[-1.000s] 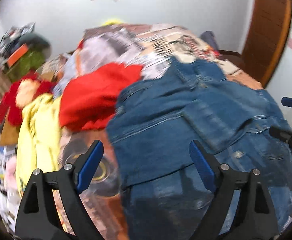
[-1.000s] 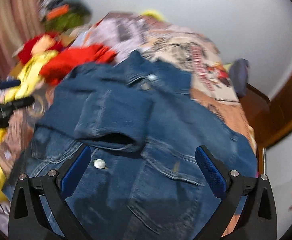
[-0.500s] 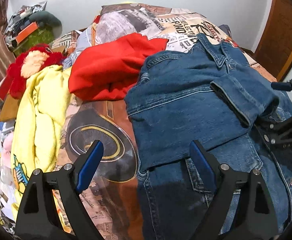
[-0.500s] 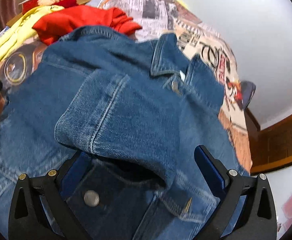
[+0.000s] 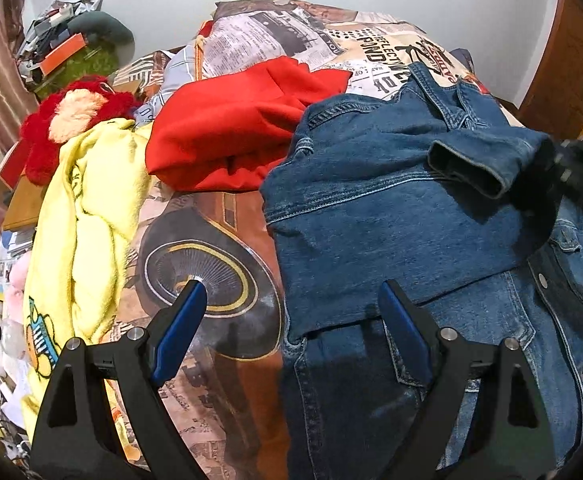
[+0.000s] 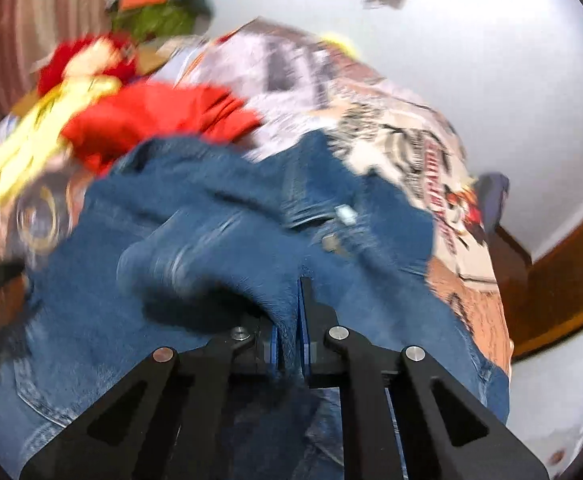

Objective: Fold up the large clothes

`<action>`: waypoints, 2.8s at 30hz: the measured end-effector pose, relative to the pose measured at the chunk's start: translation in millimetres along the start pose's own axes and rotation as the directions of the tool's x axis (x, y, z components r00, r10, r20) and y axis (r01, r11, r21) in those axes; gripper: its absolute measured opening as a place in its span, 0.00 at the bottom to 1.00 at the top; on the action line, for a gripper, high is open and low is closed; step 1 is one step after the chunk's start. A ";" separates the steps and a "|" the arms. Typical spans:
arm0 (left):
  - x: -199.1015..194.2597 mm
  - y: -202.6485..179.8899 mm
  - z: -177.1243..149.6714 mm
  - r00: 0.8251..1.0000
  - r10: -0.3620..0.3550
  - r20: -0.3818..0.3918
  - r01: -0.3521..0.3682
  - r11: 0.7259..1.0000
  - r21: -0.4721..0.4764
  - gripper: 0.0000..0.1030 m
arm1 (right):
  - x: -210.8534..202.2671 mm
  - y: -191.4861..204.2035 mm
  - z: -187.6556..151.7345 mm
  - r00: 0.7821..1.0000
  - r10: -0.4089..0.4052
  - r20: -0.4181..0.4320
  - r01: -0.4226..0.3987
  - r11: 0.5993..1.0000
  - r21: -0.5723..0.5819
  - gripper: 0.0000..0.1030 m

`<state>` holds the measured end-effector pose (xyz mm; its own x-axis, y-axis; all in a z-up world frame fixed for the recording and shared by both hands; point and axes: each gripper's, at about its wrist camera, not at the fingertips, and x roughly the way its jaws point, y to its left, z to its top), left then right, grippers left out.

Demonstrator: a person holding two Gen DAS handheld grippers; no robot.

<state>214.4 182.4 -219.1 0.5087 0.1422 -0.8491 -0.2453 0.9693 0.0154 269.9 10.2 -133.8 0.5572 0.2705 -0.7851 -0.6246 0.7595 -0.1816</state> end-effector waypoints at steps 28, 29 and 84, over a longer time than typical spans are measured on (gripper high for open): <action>36.8 -39.1 2.0 0.997 0.035 -0.066 -0.031 0.998 0.052 0.86 | 18.2 -149.5 -126.5 0.965 0.247 -0.086 -0.136 0.755 0.642 0.08; 35.9 -39.0 1.5 0.997 0.039 -0.065 -0.036 0.998 0.055 0.86 | 22.3 -151.9 -124.8 0.963 0.260 -0.076 -0.146 0.733 0.664 0.10; 9.4 -172.8 62.5 0.974 -0.227 0.003 0.223 0.959 0.176 0.86 | -43.9 -296.7 -297.5 0.986 0.138 -0.088 0.044 0.293 0.955 0.65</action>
<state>313.2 28.8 -196.8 0.5540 -0.0806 -0.8286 0.0231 0.9964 -0.0814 268.0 -403.0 -221.7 0.4150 0.3196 -0.8518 0.3645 0.7995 0.4775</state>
